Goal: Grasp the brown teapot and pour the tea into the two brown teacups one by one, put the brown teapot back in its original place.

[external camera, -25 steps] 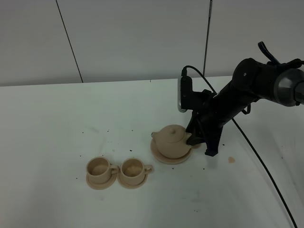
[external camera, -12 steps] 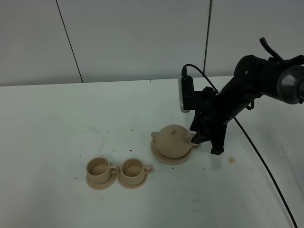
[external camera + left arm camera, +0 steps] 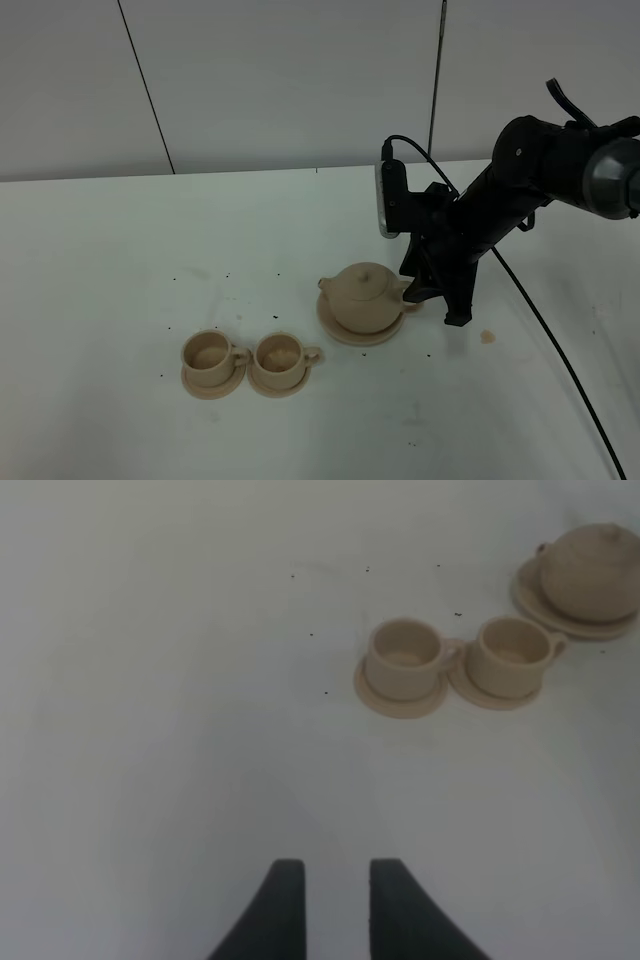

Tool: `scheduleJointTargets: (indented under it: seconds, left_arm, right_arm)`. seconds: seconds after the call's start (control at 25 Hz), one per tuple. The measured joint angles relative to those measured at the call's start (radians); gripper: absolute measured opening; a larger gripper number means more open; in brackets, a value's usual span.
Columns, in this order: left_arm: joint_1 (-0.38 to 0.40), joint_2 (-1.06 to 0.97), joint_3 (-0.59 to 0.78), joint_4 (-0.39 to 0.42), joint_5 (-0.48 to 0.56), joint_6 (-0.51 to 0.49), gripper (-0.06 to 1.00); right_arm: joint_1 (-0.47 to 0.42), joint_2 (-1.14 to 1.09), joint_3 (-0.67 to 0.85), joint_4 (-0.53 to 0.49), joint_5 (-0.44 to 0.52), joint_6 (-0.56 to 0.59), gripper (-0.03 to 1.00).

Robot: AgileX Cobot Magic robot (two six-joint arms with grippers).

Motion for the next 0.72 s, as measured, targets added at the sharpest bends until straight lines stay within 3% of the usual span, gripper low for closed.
scheduleJointTargets:
  seconds: [0.72]
  left_arm:
    - [0.000,0.000,0.000,0.000,0.000,0.000,0.23]
  right_arm:
    - [0.000,0.011,0.000,0.008,-0.008,-0.010,0.30]
